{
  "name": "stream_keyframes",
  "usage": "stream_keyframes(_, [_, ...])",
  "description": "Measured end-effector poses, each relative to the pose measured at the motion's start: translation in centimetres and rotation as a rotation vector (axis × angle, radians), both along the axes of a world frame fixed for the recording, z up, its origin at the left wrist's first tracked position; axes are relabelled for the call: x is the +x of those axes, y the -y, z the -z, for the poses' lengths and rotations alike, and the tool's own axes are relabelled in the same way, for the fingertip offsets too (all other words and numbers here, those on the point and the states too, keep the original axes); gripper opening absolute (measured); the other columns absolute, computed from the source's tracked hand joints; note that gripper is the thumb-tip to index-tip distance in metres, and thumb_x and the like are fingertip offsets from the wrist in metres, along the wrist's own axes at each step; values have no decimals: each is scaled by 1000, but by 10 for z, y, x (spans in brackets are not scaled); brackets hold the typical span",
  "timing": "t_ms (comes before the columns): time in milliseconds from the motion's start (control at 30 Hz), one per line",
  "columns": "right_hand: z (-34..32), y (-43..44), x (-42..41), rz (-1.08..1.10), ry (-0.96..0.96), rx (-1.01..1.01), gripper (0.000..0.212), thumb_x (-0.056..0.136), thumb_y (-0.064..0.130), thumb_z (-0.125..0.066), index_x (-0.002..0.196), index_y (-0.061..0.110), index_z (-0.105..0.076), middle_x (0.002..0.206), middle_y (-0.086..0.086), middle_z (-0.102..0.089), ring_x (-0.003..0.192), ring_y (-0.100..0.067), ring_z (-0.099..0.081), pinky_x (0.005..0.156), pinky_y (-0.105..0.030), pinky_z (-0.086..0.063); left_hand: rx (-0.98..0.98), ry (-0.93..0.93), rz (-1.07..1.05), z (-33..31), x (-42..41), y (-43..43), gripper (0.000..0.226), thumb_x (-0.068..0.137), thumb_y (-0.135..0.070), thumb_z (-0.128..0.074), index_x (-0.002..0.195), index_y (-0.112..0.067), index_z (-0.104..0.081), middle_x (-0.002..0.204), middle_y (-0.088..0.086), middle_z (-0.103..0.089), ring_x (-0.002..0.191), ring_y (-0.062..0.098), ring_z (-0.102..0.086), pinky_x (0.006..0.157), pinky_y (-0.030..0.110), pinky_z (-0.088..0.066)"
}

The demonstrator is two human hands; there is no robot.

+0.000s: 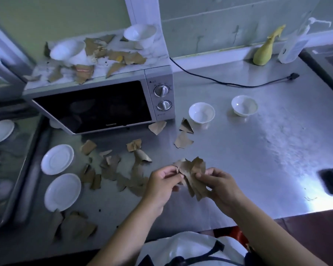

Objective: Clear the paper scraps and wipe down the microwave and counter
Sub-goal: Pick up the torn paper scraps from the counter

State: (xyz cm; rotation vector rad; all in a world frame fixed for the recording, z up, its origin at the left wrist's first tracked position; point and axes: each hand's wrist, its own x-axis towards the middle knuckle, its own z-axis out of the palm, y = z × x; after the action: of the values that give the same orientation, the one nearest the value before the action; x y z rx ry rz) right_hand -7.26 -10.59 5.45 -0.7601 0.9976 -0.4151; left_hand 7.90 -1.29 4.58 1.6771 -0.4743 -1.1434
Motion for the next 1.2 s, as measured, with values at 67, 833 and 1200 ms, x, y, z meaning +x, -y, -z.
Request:
stream_keyframes(67, [3,-1,7,-55,14,32,31,82,-2,-71,60,12,-55,67,-13,-58,62,-27,-60,55,-36,-49,-25,-87,-32,-3,3,-9,24,91,-2,-65,79,-19,-76,78,2,-72,72,12,-65,58,21,-50])
stream_keyframes(833, [10,-29,-5,38,-74,4,10,82,2,-64,92,-1,-63,73,-13,-59,71,-27,-55,58,-34,-44,361,1003,161,89,157,-8,19,79,-18,-70,96,-25,-68,108,3,-67,100,30,-62,84,42,-53])
stream_keyframes(1200, [15,-64,-30,231,-132,-22,25,77,3,-66,101,-1,-70,93,-24,-63,101,-38,-58,79,-42,-42,247,1244,295,93,166,20,16,92,-14,-58,89,-17,-74,99,8,-68,101,31,-55,85,40,-46])
